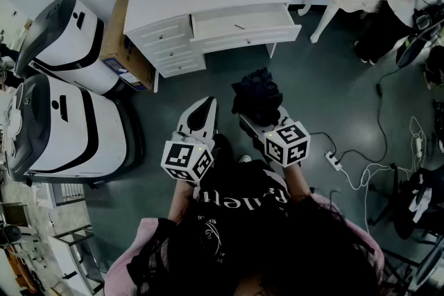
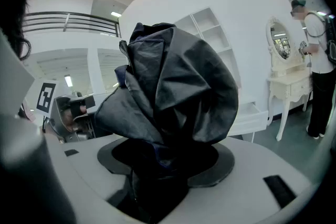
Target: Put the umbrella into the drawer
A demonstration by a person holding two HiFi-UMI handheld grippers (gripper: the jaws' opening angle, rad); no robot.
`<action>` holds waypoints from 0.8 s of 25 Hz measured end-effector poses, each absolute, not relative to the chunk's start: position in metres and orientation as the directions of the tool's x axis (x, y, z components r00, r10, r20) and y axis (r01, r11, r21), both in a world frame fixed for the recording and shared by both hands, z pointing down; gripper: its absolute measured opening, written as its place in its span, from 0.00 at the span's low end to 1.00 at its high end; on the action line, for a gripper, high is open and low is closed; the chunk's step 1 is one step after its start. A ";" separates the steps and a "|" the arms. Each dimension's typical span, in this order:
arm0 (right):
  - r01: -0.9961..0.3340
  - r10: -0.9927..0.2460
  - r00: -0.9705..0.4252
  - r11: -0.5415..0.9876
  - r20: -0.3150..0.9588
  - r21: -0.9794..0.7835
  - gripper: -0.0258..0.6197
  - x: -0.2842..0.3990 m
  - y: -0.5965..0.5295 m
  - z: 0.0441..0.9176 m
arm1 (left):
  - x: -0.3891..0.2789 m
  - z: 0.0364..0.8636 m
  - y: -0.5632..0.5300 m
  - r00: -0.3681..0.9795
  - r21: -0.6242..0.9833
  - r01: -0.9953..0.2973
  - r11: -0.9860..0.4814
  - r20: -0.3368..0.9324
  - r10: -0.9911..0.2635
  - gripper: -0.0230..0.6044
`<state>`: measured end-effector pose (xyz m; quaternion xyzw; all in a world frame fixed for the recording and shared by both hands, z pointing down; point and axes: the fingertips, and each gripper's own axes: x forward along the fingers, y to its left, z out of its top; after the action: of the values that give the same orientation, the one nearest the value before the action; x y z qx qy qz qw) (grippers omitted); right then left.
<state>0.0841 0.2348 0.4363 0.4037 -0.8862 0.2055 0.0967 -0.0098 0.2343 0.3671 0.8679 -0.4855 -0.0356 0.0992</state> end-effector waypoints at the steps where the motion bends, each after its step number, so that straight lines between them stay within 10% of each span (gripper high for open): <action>1: -0.756 -0.676 -0.655 0.589 0.337 -0.286 0.47 0.084 0.235 0.437 | -0.009 0.368 0.234 0.527 0.206 -0.836 -0.509 0.035 -0.849 0.06; 20: -0.753 -0.674 -0.658 0.577 0.336 -0.316 0.47 0.094 0.235 0.442 | -0.002 0.371 0.233 0.522 0.208 -0.838 -0.504 0.042 -0.852 0.06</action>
<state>0.0939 0.2353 0.4415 0.4038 -0.8835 0.2197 0.0900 -0.0023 0.2332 0.3710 0.8665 -0.4877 -0.0329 0.1016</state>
